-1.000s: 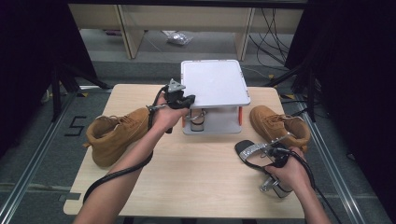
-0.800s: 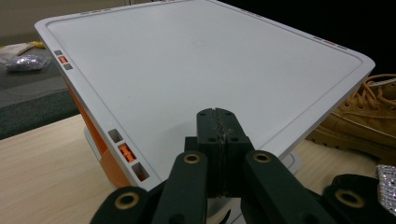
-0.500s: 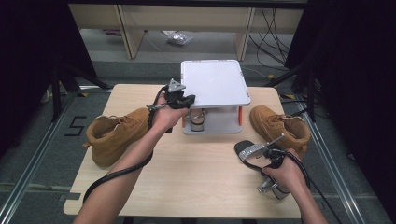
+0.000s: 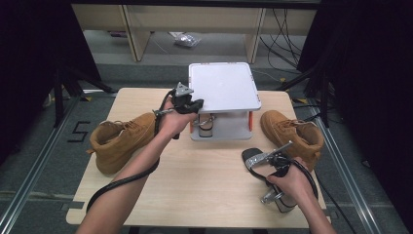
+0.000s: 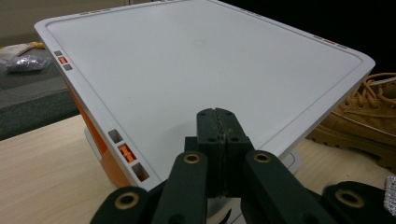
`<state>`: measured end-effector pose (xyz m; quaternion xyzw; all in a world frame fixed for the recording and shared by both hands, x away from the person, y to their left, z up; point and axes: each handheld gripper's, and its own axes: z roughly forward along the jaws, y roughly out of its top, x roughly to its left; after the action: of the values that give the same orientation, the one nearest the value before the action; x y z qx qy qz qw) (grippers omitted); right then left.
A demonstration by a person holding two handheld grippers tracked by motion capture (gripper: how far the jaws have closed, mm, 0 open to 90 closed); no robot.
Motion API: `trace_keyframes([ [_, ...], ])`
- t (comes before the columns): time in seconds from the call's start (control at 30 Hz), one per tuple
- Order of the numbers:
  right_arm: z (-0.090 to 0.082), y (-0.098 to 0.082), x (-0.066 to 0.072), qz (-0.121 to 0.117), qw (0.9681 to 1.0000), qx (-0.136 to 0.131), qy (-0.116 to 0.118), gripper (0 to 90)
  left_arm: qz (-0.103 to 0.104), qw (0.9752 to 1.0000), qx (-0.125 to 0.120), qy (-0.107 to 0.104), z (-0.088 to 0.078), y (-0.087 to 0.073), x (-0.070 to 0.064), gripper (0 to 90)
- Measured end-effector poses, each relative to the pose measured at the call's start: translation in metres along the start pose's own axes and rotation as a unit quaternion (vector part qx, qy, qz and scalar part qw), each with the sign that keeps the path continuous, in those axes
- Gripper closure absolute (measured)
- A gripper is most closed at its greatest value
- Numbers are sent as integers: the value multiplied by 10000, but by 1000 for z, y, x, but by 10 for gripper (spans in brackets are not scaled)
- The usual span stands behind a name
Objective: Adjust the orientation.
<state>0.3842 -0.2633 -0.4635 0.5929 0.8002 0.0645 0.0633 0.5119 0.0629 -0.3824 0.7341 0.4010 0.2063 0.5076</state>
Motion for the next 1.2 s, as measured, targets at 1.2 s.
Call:
trace_keyframes([
  [1.2,8,11,-9,-364,9982,249,405,382,12,10000,8,-22,0,0,0,886],
])
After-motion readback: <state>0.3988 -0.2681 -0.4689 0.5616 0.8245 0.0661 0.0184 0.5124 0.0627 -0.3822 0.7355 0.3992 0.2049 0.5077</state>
